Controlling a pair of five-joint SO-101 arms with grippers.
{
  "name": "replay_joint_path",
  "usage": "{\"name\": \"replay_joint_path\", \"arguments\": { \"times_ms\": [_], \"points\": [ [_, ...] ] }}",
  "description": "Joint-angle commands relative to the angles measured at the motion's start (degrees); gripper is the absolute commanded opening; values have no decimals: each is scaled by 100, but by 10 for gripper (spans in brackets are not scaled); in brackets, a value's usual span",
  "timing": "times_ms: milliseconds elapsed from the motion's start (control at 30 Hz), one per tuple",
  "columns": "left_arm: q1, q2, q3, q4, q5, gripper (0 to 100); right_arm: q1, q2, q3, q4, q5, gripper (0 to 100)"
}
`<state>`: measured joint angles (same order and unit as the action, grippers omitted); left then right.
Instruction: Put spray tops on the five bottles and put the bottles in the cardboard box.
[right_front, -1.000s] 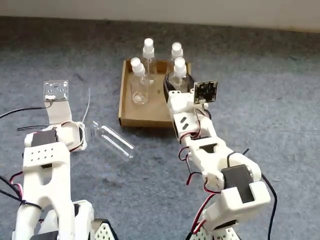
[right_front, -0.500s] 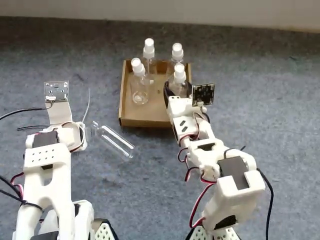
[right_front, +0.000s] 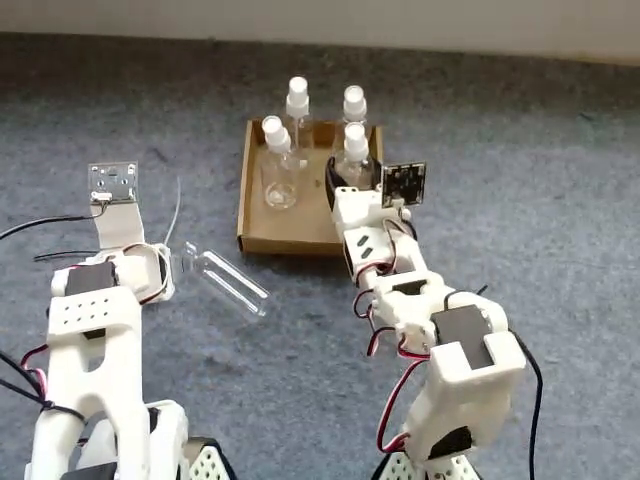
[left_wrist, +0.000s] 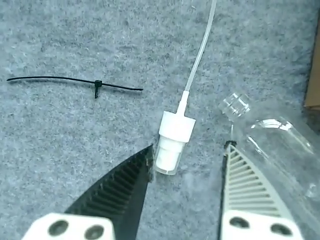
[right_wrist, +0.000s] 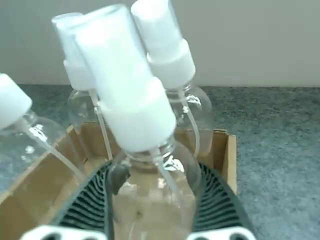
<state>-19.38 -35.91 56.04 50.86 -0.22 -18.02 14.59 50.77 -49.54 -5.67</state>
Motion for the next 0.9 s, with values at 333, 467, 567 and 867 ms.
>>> {"name": "replay_joint_path", "arguments": {
  "times_ms": [333, 467, 567, 867],
  "points": [
    [-31, -40, 48, -105, -9, 214, -22, -40, -242, -22, 9, 182],
    [-22, -40, 57, -105, -9, 214, -22, -40, -259, -22, 9, 184],
    [-22, -40, 57, -105, -18, 214, -22, -40, -286, -22, 9, 184],
    [-22, -40, 57, -105, -18, 214, -22, -48, -286, -13, 9, 238]
  ]
}}
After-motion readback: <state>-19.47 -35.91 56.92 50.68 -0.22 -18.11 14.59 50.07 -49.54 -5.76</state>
